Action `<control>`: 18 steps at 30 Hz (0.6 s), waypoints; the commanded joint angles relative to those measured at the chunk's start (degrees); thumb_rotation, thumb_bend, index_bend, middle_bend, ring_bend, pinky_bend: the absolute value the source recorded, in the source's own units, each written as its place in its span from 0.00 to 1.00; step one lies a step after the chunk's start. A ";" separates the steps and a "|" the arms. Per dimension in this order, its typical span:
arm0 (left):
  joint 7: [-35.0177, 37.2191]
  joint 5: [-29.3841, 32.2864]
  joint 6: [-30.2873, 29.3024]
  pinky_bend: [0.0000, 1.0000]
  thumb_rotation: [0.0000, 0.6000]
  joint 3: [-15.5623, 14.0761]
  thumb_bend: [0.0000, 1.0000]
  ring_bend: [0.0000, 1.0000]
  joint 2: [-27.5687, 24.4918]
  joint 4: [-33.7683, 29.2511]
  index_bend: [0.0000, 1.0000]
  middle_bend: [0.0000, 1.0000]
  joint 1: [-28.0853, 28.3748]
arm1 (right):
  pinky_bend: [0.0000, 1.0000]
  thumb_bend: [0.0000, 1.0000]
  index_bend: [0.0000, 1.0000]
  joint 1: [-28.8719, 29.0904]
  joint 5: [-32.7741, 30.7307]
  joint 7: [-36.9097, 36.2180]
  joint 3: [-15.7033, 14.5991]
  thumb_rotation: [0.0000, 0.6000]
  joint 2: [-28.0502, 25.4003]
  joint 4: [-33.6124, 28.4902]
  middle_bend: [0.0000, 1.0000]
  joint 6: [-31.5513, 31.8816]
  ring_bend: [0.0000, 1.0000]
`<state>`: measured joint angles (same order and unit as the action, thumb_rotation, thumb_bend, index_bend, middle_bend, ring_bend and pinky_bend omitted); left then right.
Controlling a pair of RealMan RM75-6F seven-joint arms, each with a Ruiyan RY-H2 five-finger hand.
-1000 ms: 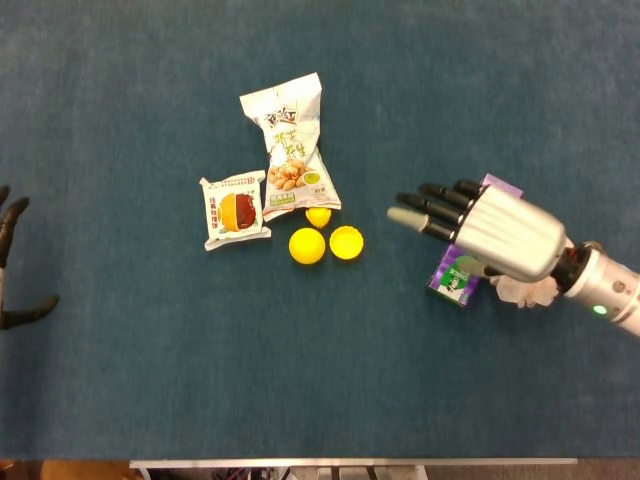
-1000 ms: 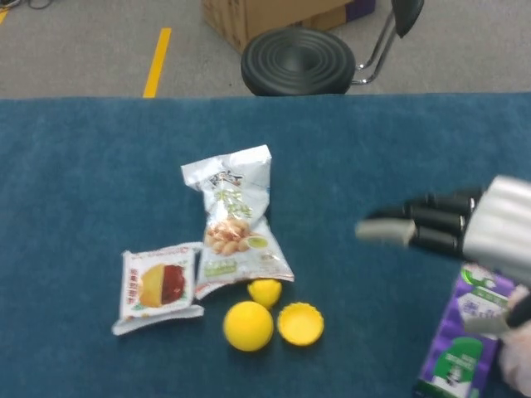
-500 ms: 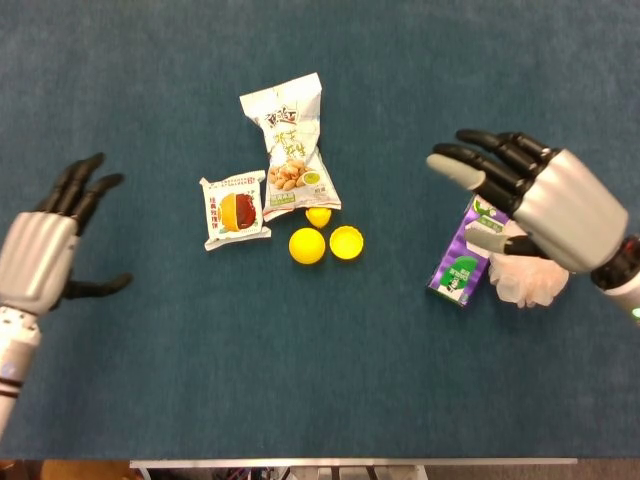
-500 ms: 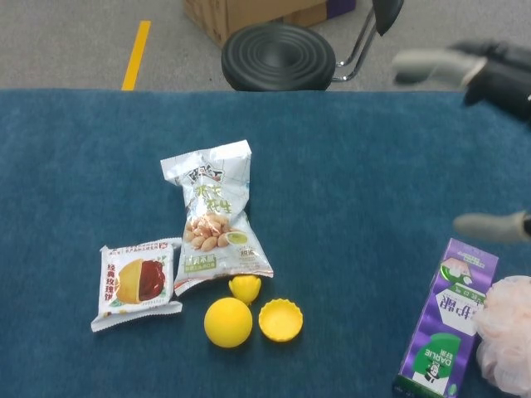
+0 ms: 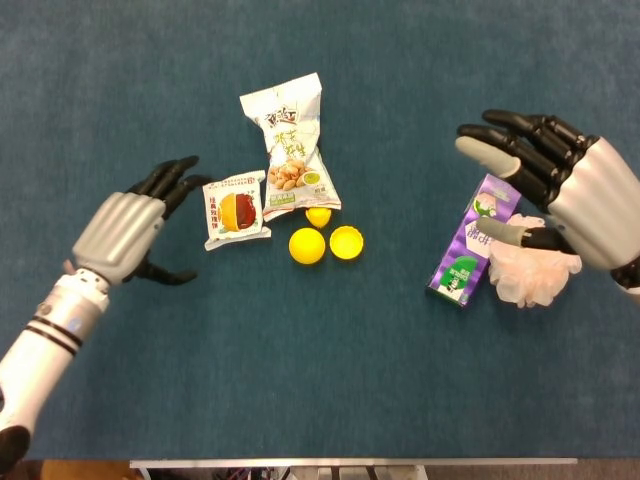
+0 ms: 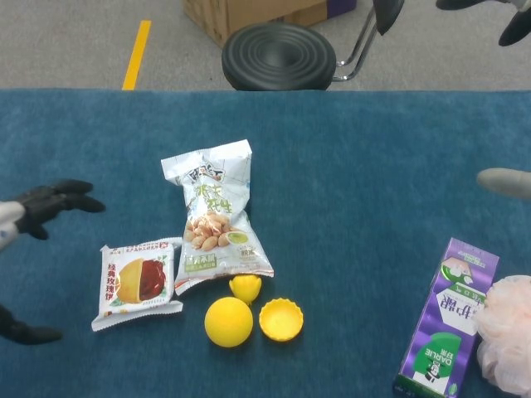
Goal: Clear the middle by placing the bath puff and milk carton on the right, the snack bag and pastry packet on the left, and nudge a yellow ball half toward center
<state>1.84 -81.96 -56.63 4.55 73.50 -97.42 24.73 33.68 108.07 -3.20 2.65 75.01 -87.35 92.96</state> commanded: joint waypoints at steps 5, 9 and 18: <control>-12.54 9.79 2.36 0.23 1.00 2.35 0.01 0.01 6.67 3.55 0.08 0.00 3.96 | 0.37 0.00 0.13 -0.72 -0.33 -1.23 0.19 1.00 0.77 1.42 0.24 -0.41 0.19; -17.39 14.20 2.16 0.23 1.00 3.30 0.01 0.01 8.87 5.41 0.08 0.00 5.32 | 0.37 0.00 0.14 -1.03 -0.35 -1.79 0.35 1.00 0.99 1.99 0.24 -0.51 0.19; -23.54 19.96 3.76 0.22 1.00 2.04 0.01 0.00 11.54 9.04 0.07 0.00 7.58 | 0.37 0.00 0.14 -1.53 -0.36 -2.93 0.51 1.00 1.56 3.07 0.24 -0.94 0.19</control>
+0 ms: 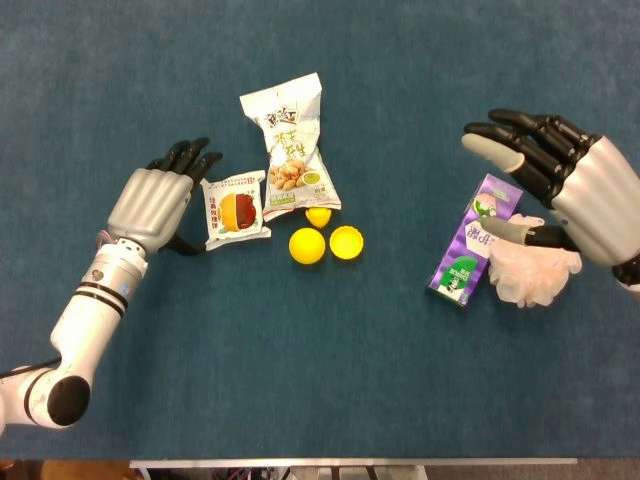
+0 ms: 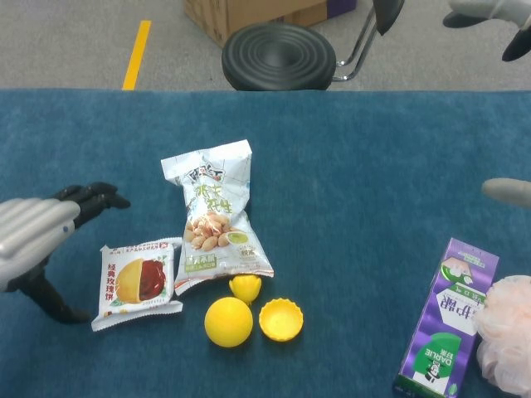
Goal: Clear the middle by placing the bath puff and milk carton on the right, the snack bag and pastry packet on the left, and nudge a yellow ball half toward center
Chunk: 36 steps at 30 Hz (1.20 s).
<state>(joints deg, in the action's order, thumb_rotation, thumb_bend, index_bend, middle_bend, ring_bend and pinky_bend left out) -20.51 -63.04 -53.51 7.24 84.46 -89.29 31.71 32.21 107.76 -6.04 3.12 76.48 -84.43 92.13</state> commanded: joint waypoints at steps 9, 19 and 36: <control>-11.26 8.27 0.88 0.20 0.97 -1.89 0.01 0.00 -0.68 -2.17 0.02 0.00 3.49 | 0.37 0.00 0.14 -0.11 0.02 -0.84 0.32 1.00 0.98 0.93 0.24 -0.73 0.19; -24.16 22.89 -1.22 0.20 0.54 -2.07 0.01 0.00 -0.04 -5.33 0.07 0.00 9.80 | 0.37 0.00 0.14 -0.41 -0.08 -2.07 0.37 1.00 1.77 2.17 0.24 -0.79 0.19; -32.48 37.30 -4.86 0.20 0.32 -3.84 0.01 0.00 2.05 -5.11 0.06 0.00 16.35 | 0.37 0.00 0.15 -1.24 -0.28 -4.09 0.23 1.00 2.60 4.24 0.25 -0.18 0.19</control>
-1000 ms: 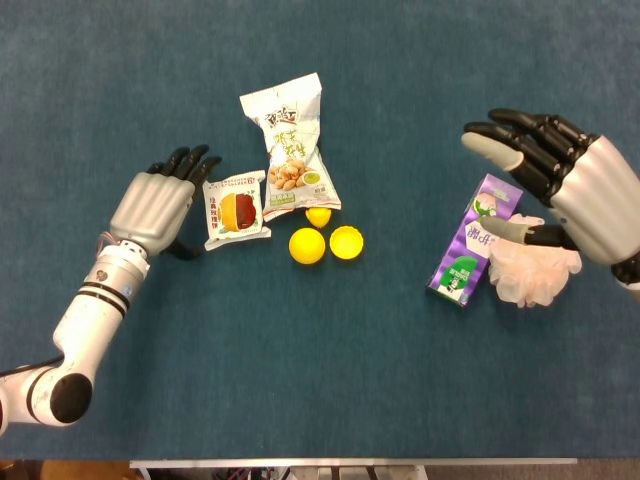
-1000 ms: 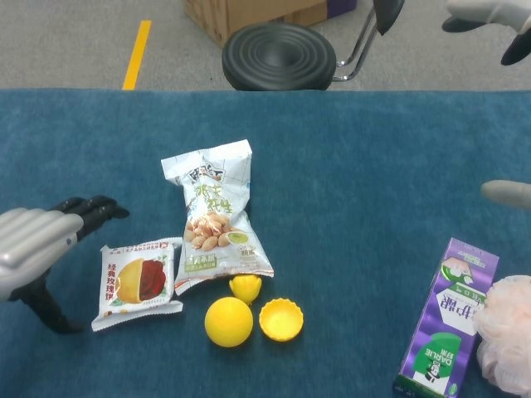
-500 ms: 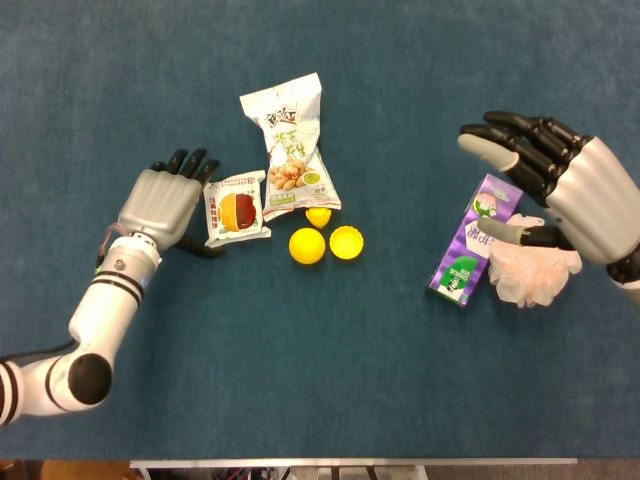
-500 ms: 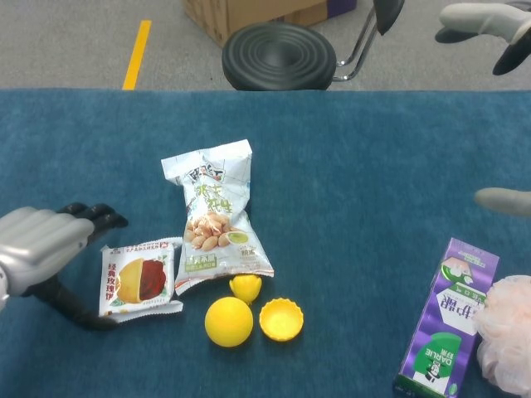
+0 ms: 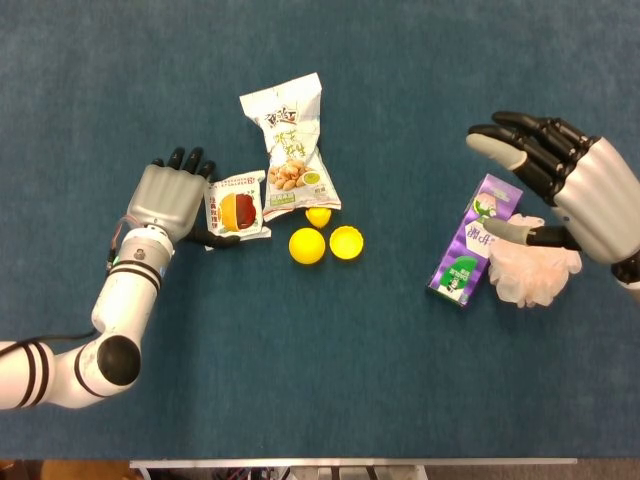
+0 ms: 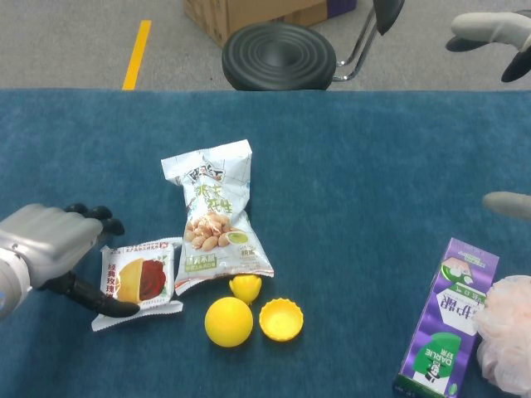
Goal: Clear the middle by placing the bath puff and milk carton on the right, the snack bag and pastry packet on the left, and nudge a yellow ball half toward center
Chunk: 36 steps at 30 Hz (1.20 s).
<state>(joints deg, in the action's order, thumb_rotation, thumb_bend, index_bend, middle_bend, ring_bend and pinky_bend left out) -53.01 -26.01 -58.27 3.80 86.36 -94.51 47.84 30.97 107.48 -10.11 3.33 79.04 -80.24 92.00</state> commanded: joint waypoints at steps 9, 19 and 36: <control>1.25 -2.36 -1.35 0.20 0.35 -2.42 0.01 0.00 1.69 1.31 0.06 0.00 0.23 | 0.37 0.00 0.15 -0.07 -0.17 -0.14 0.02 1.00 0.62 0.39 0.25 -0.40 0.19; 4.55 -7.03 -1.81 0.31 0.38 -3.09 0.01 0.06 3.80 4.64 0.18 0.08 -0.64 | 0.37 0.00 0.15 -0.42 -0.48 -0.61 0.03 1.00 0.88 0.90 0.25 -0.26 0.19; 5.47 -8.79 -3.60 0.40 0.49 -4.41 0.01 0.16 4.12 8.02 0.31 0.21 -3.27 | 0.37 0.00 0.15 -0.78 -0.66 -0.79 0.10 1.00 1.02 1.05 0.26 -0.17 0.19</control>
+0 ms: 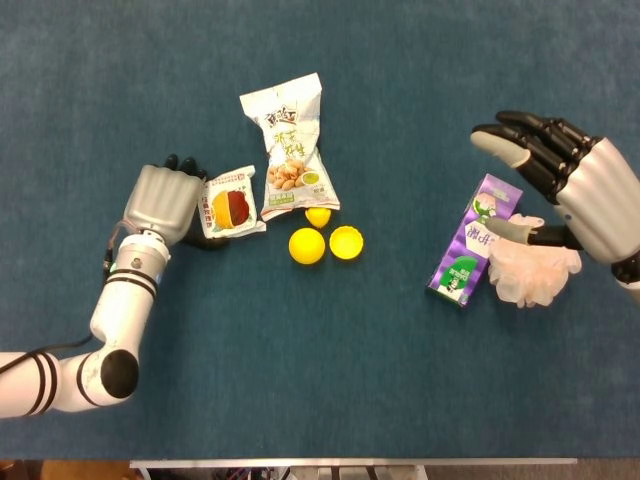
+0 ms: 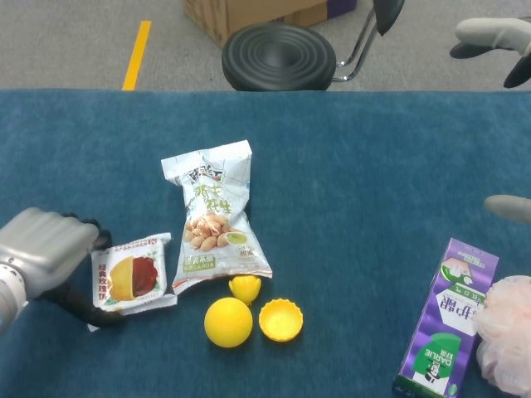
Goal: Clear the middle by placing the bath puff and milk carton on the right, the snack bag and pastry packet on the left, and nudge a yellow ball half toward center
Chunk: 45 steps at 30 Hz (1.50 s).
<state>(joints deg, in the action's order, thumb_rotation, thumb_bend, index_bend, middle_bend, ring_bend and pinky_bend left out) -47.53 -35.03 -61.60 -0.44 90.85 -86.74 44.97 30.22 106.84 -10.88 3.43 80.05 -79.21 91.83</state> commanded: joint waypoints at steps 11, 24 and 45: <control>-0.90 3.32 -2.84 0.40 0.53 -1.74 0.01 0.16 -4.96 1.48 0.31 0.21 -4.10 | 0.37 0.00 0.15 -0.14 -0.17 -0.28 -0.01 1.00 0.24 0.34 0.26 -0.13 0.19; -0.43 2.48 -5.27 0.39 0.53 -0.41 0.00 0.06 -13.06 -7.35 0.00 0.00 -6.03 | 0.37 0.00 0.15 0.42 -0.09 -0.41 0.15 1.00 1.01 0.53 0.26 -0.84 0.19; -0.38 0.67 -4.50 0.39 0.05 10.06 0.00 0.07 -1.08 -6.59 0.10 0.01 2.93 | 0.37 0.00 0.15 -0.68 -0.79 -2.42 0.29 1.00 1.29 1.55 0.26 1.20 0.19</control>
<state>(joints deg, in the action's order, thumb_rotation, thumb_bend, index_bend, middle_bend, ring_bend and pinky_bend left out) -45.06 -36.86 -66.50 8.62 86.28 -96.06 45.34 29.64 106.11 -13.20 3.77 81.32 -77.76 92.93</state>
